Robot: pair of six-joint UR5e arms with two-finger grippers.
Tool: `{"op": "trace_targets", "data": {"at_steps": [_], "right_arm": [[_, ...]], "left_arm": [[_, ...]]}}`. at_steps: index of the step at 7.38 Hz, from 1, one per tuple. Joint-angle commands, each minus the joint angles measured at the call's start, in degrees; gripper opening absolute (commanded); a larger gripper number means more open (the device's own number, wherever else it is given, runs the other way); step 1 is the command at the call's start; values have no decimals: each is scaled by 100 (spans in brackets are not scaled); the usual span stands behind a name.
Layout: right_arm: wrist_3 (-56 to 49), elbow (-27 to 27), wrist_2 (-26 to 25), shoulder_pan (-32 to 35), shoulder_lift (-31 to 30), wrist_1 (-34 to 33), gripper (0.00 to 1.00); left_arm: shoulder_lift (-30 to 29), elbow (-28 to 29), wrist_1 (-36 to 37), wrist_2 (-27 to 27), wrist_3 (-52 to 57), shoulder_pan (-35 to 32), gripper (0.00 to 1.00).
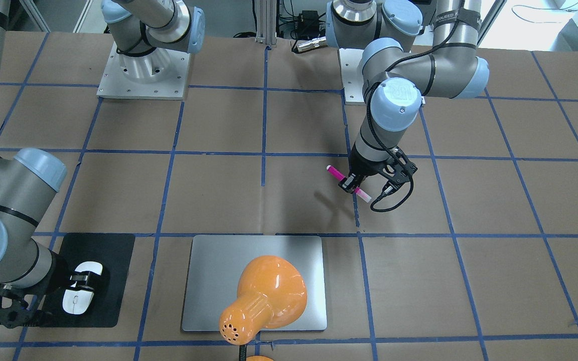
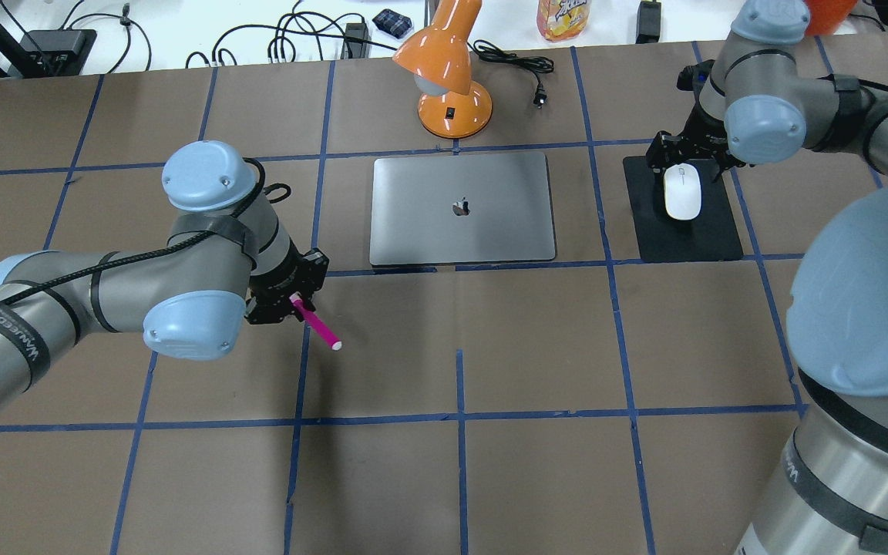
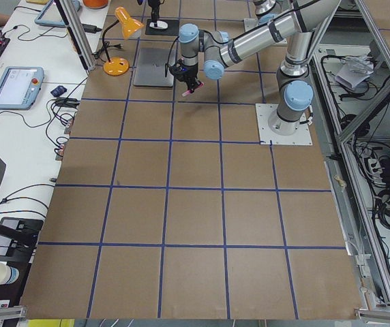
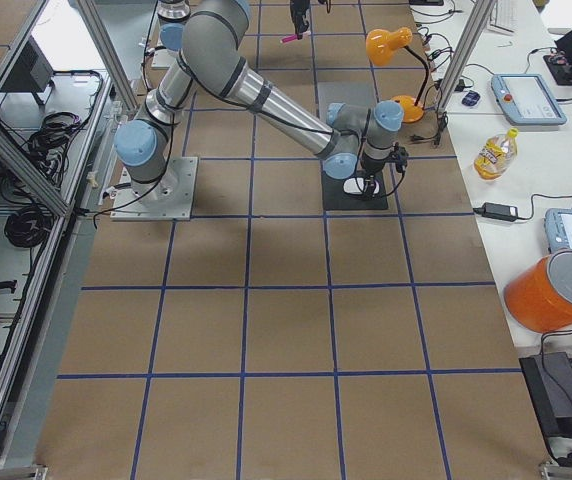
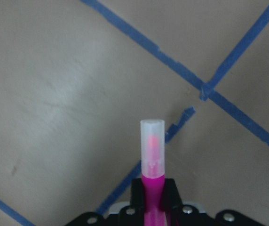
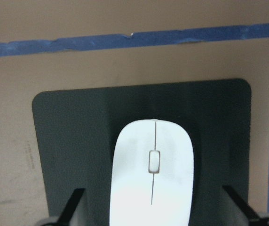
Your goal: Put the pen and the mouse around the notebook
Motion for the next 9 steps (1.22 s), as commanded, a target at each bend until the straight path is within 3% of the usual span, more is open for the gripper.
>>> {"op": "trace_targets", "data": {"at_steps": [1, 3, 5, 9], "right_arm": [[40, -19, -23, 25, -1136, 1088, 100], [50, -89, 12, 208, -2060, 2194, 100], [172, 33, 56, 849, -2905, 2891, 100], [304, 876, -14, 1001, -3436, 2412, 100]], "left_arm": [[-207, 298, -20, -672, -2383, -459, 0], [-654, 878, -20, -622, -3530, -960, 0], [-1085, 1126, -11, -569, -4166, -1330, 0], [-1420, 1197, 16, -411, -4775, -1586, 0]]}}
